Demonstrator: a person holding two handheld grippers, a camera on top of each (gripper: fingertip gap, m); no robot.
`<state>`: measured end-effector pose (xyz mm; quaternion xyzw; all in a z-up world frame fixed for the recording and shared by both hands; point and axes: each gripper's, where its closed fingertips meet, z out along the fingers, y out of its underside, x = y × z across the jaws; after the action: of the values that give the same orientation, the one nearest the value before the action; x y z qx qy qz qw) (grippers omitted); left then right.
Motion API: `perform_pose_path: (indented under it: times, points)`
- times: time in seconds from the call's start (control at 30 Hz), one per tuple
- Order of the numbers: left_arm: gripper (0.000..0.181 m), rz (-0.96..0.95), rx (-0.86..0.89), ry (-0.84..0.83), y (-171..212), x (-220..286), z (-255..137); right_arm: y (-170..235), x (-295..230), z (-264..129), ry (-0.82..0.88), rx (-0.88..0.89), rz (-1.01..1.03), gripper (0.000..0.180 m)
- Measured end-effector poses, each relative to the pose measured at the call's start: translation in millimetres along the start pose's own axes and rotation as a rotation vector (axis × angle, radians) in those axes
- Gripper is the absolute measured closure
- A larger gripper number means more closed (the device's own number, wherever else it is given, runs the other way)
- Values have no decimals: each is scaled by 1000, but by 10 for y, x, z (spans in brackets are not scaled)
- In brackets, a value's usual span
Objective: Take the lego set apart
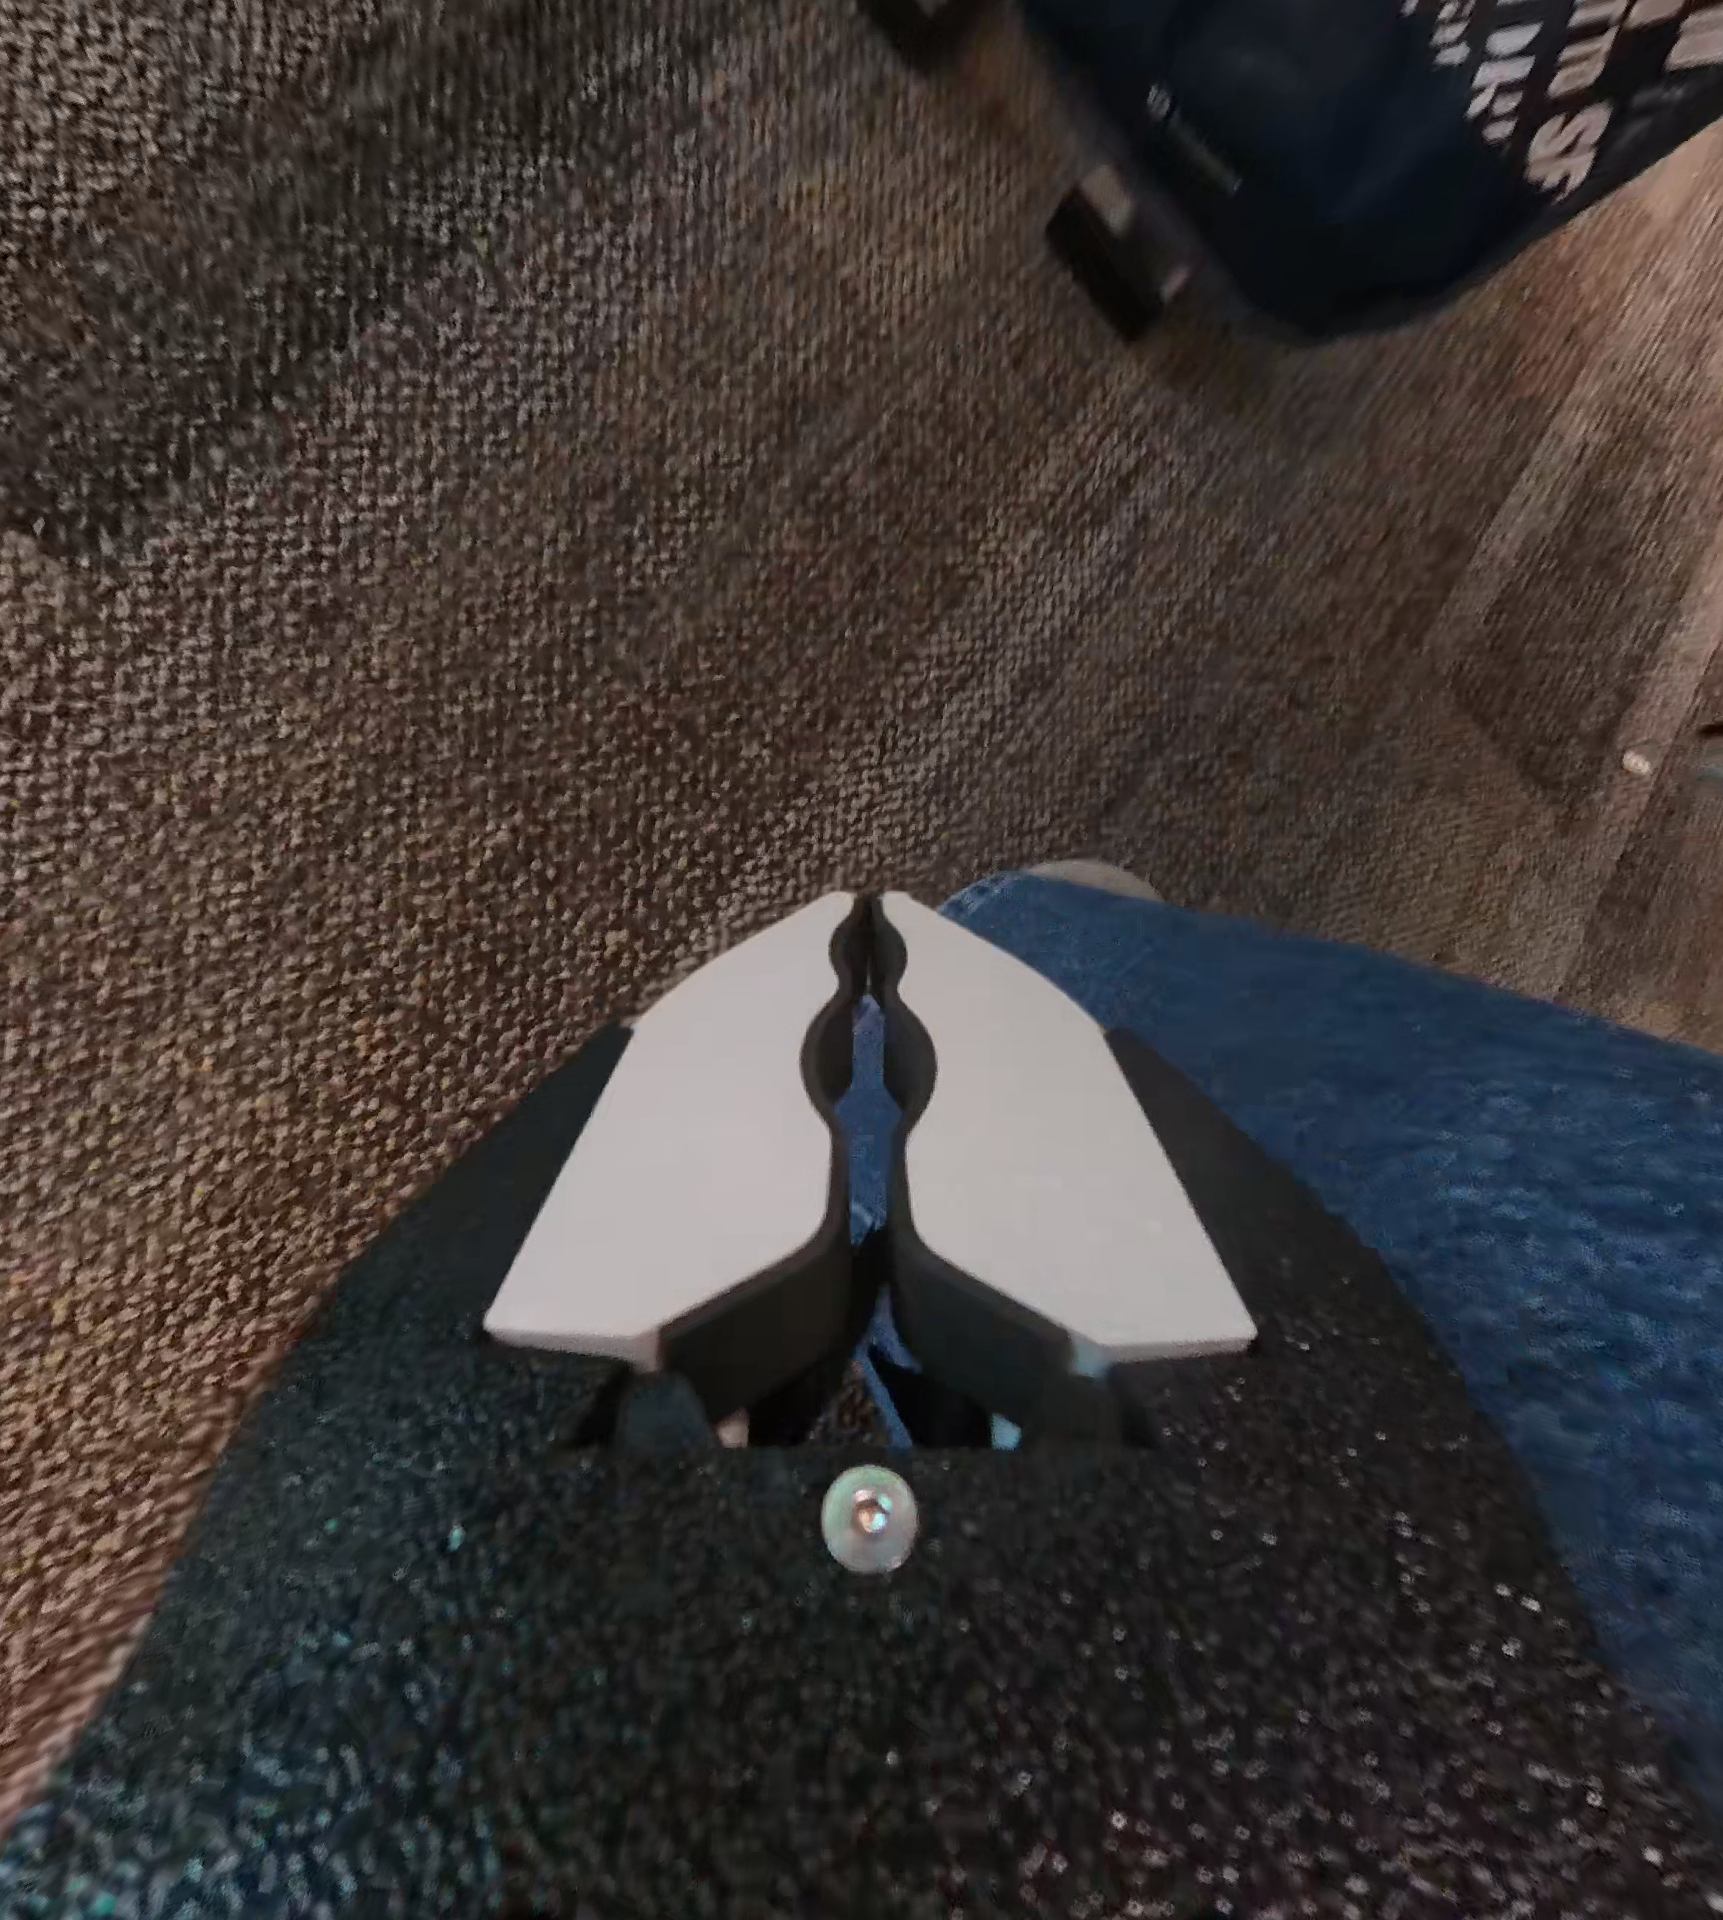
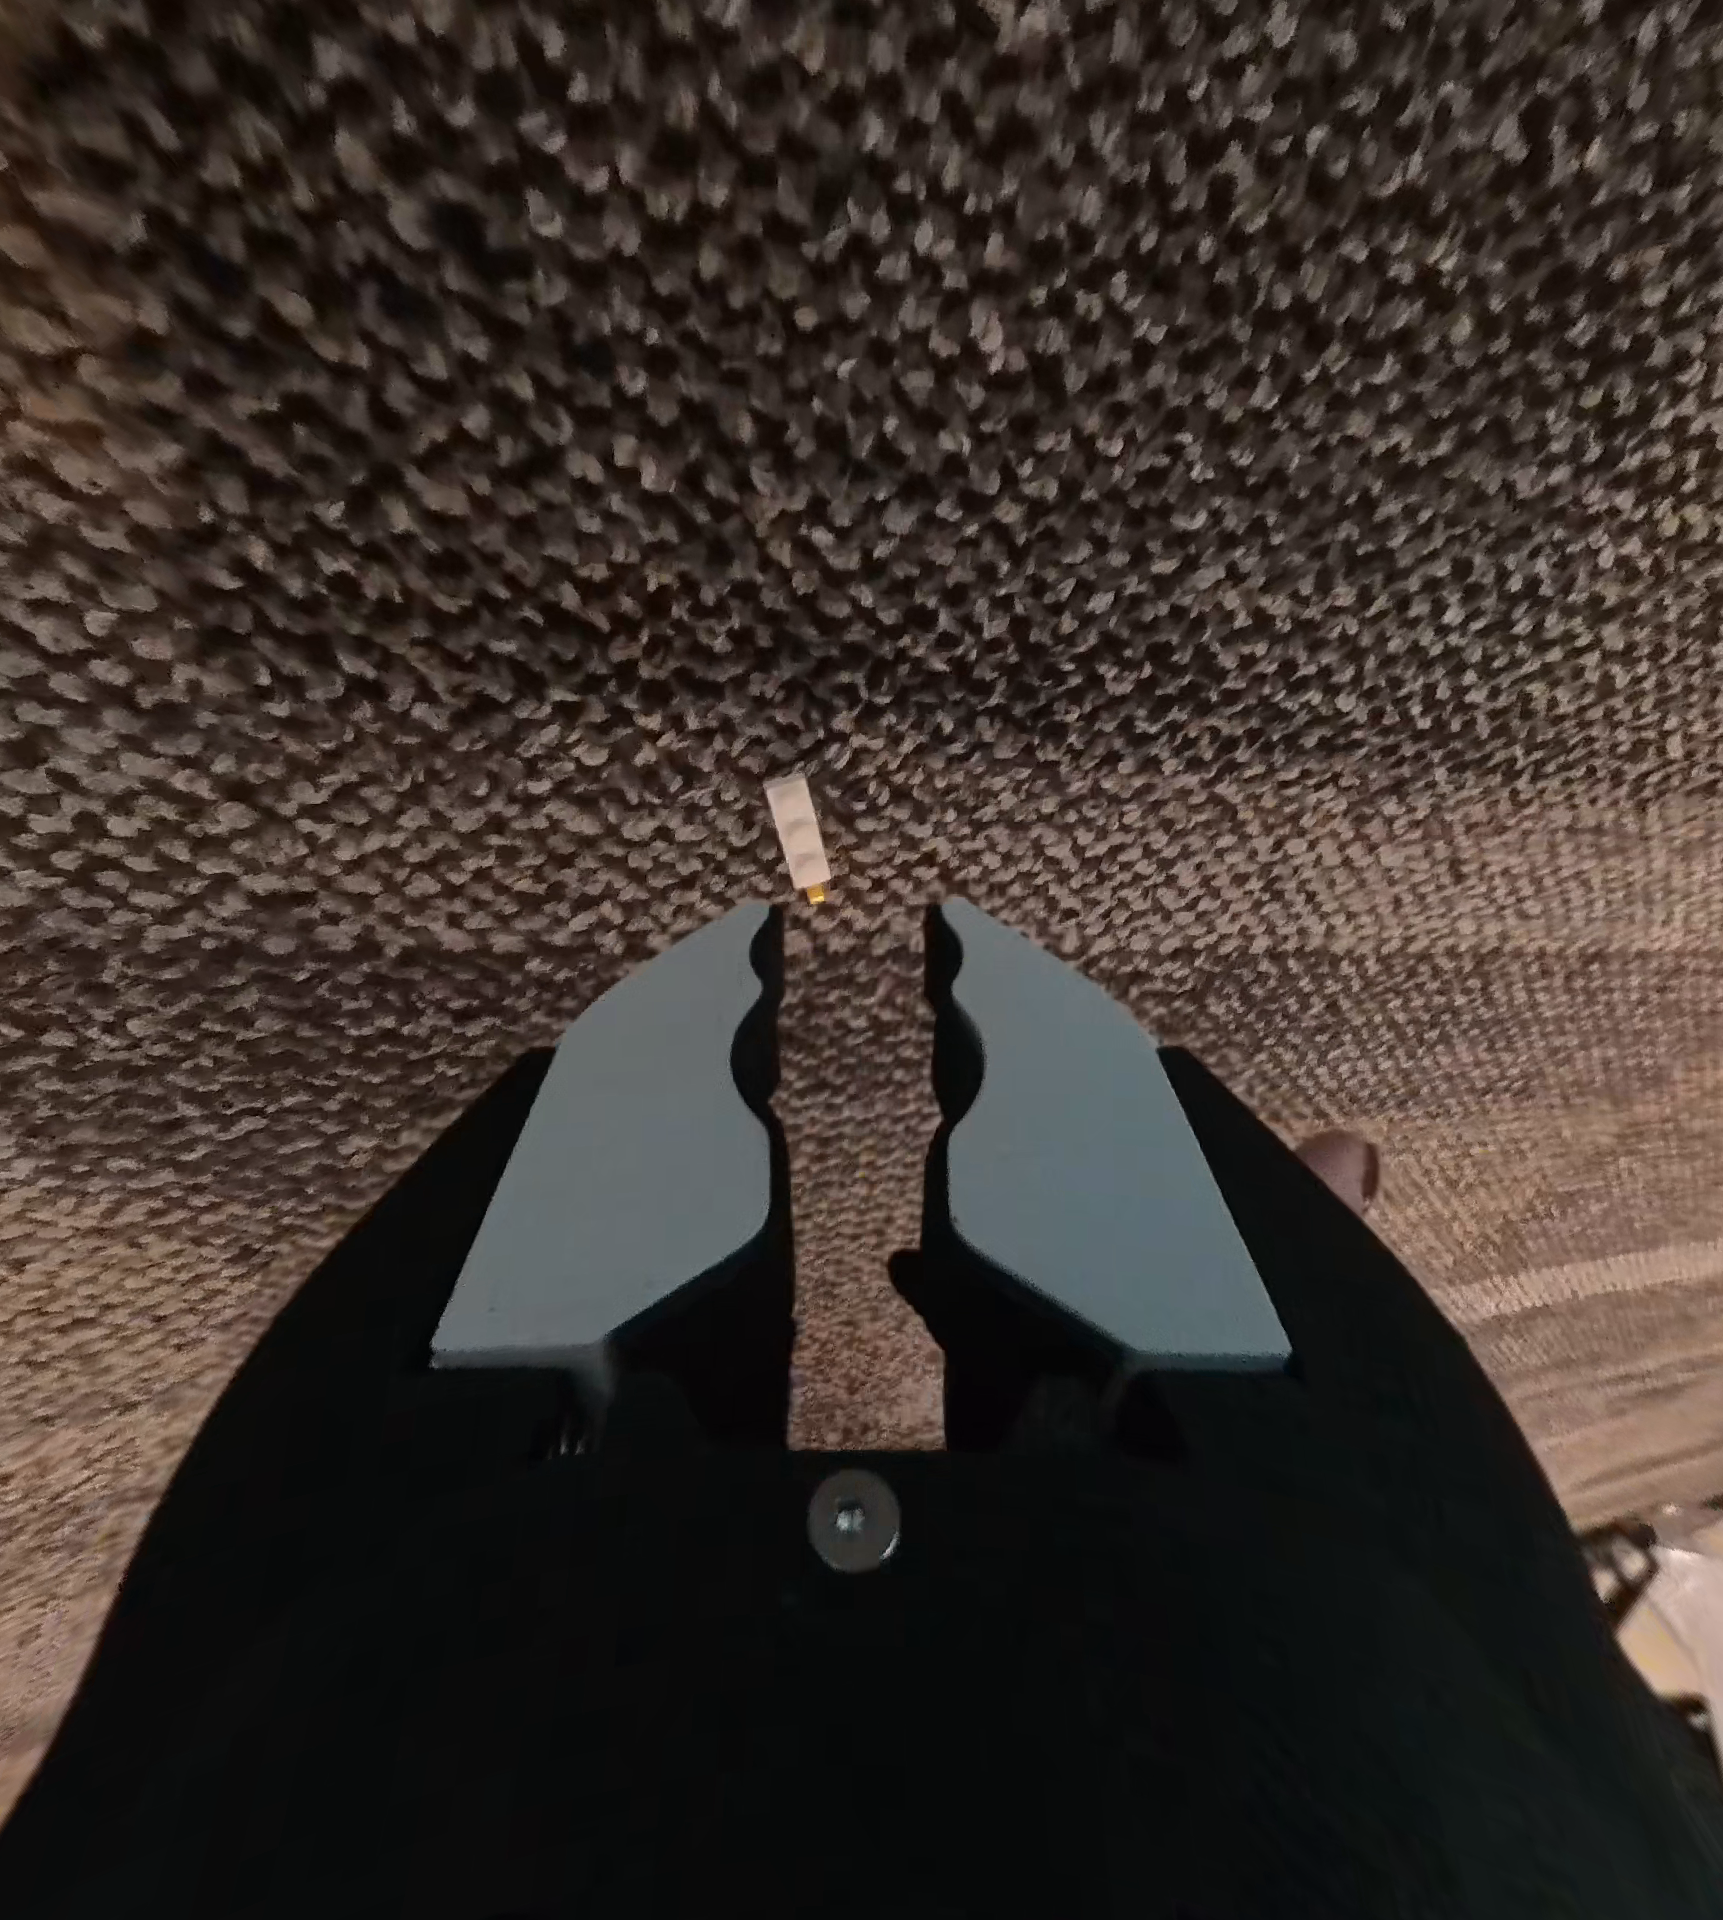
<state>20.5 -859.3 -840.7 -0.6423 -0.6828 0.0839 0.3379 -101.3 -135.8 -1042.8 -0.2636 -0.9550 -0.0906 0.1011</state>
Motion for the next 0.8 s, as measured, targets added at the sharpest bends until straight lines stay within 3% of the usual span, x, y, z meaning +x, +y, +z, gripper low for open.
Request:
perform_pose_path:
  times: [0.23, 0.4, 0.57, 0.67, 0.8]
  points:
    - [181, 34, -67, 24, 59, 93, 154, -21, -88, 163, -111, 10, -20, 160]
    - [181, 60, -86, 26, 77, 129, 204, -47, -106, 257, -97, 1, -119, 160]
    - [181, 3, -91, 35, 90, 90, 177, -67, -191, 245, -124, -17, -128, 174]
    - [181, 30, -23, -12, -53, -4, 133, -336, -261, -34, -160, 123, 55, 173]
    - [181, -21, 87, -3, -312, 41, 108, -929, -574, -1016, -264, 406, 149, 173]
